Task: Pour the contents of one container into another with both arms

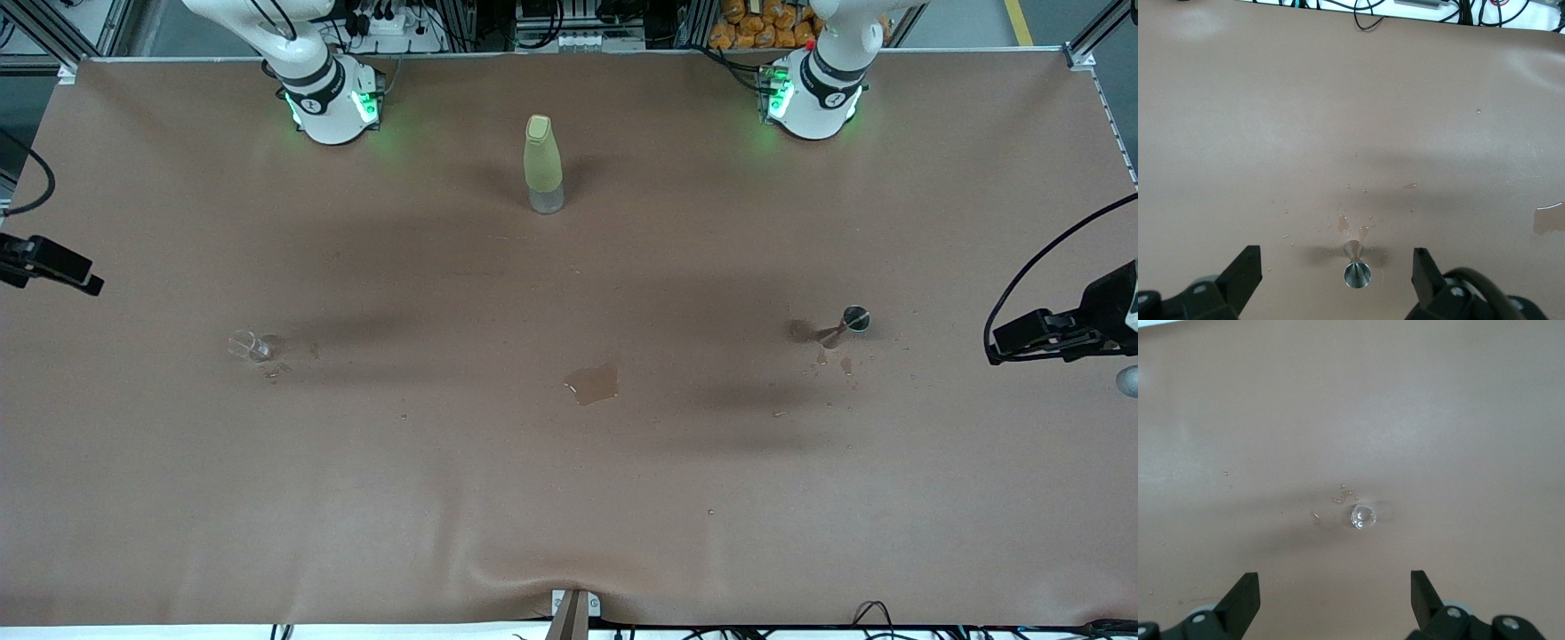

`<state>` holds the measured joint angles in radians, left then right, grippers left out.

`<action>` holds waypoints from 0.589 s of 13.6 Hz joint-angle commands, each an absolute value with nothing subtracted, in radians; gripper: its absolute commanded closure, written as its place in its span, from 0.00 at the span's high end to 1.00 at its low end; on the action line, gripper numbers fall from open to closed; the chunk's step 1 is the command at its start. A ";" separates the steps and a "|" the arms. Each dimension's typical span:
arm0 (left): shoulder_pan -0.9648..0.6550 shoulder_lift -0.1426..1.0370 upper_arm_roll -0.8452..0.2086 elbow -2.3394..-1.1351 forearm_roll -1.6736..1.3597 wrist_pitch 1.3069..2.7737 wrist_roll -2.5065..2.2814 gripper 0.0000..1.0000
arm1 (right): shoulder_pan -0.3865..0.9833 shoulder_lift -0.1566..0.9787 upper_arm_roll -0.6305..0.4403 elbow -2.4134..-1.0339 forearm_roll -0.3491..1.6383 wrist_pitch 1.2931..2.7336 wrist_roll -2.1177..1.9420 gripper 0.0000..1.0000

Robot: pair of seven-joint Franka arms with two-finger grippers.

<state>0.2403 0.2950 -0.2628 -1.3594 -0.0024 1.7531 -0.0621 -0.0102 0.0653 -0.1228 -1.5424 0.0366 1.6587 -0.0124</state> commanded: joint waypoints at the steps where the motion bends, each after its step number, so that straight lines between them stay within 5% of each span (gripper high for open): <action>1: 0.165 0.246 -0.226 -1.400 -0.014 1.743 -0.133 1.00 | 0.020 0.002 -0.124 -1.579 0.040 1.663 -0.053 1.00; 8: -0.096 0.157 0.013 -1.512 -0.009 1.717 -0.005 1.00 | 0.014 -0.011 -0.130 -1.565 0.041 1.641 0.066 1.00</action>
